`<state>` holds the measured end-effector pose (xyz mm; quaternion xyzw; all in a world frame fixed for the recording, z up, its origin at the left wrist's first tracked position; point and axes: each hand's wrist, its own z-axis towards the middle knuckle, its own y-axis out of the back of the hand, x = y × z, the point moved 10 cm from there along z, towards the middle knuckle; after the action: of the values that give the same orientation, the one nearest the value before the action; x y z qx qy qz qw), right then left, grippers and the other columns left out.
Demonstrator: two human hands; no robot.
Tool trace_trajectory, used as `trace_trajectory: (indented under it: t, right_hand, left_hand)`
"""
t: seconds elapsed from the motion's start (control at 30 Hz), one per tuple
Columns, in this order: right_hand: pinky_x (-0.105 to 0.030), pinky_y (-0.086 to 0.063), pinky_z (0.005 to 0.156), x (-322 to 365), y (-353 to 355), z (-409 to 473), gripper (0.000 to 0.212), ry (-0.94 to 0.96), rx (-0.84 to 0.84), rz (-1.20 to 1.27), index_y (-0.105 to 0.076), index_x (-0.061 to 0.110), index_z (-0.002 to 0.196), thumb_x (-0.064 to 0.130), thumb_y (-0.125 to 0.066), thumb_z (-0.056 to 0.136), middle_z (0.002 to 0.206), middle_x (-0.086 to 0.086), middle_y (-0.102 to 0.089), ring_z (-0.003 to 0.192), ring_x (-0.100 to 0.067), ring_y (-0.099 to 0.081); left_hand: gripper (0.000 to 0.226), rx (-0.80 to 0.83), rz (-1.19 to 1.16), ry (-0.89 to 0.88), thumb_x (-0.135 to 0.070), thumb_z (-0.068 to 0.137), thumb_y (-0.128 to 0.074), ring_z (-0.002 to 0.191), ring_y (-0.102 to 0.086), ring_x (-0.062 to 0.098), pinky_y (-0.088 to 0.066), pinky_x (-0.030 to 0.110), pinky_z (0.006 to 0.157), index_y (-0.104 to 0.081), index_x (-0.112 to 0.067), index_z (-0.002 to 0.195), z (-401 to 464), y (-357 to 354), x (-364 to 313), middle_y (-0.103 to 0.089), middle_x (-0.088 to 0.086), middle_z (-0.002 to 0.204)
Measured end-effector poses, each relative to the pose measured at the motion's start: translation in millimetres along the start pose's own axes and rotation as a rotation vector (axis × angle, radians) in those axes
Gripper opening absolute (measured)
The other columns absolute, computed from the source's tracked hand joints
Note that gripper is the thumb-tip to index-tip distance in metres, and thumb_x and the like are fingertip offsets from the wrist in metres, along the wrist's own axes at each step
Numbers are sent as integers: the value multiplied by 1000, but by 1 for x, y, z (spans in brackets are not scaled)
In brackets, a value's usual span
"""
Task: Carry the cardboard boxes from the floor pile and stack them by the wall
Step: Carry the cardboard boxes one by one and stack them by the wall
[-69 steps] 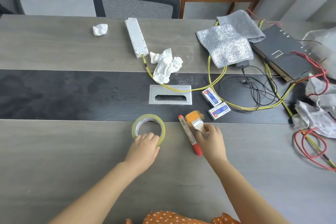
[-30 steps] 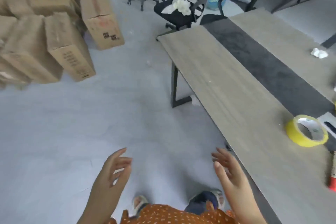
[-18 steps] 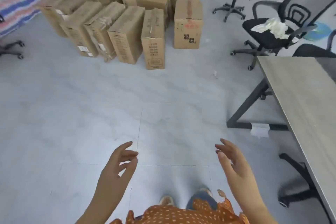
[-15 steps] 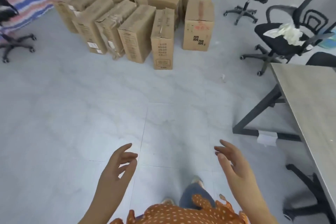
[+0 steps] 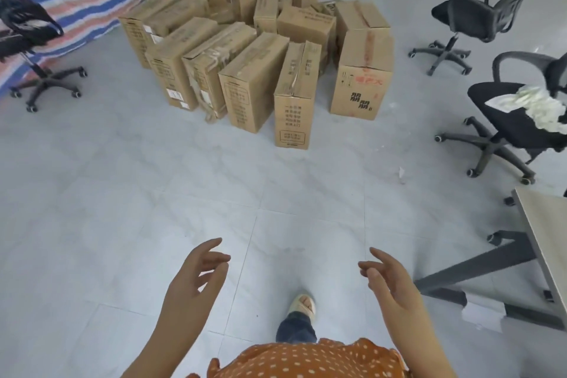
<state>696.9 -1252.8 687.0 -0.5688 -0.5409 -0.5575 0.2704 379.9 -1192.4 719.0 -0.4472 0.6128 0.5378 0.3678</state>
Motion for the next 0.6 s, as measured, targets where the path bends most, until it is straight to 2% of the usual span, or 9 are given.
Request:
trace_trajectory:
  t: [0.17, 0.33, 0.47, 0.53, 0.6]
  right_hand:
    - [-27, -46, 91, 32, 23, 95, 27, 13, 7, 25, -55, 41, 115, 22, -52, 96, 100, 17, -69, 99, 2, -62]
    - [-33, -47, 96, 37, 37, 156, 27, -15, -34, 36, -56, 40, 114, 20, -51, 96, 101, 20, -69, 99, 2, -62]
    - [-33, -47, 96, 34, 27, 195, 27, -61, -15, 39, -55, 42, 115, 23, -50, 96, 102, 21, -68, 102, 2, -61]
    - [-35, -47, 98, 41, 19, 218, 27, -68, -34, 40, -55, 42, 114, 22, -51, 96, 102, 20, -68, 102, 2, -61]
    - [-37, -47, 98, 47, 9, 247, 27, -91, -42, 51, -56, 42, 114, 22, -51, 96, 102, 20, -69, 102, 2, -61]
  left_hand:
    - [37, -38, 19, 18, -6, 92, -57, 97, -63, 2, -47, 11, 78, -58, -38, 109, 70, -26, -32, -68, -14, 101]
    - [38, -22, 62, 40, -3, 90, -58, 91, -63, -2, -44, 3, 75, -59, -36, 108, 120, -48, -44, -69, -14, 100]
    - [36, -18, 64, 87, -5, 90, -59, 91, -63, -1, -48, 11, 75, -58, -38, 105, 166, -59, -37, -70, -6, 95]
    - [37, -3, 71, 79, -3, 90, -58, 90, -63, -1, -46, 6, 75, -59, -36, 106, 195, -62, -42, -70, -11, 98]
    - [38, 13, 83, 87, -3, 90, -58, 92, -63, -2, -47, 8, 75, -58, -38, 106, 226, -64, -40, -69, -14, 98]
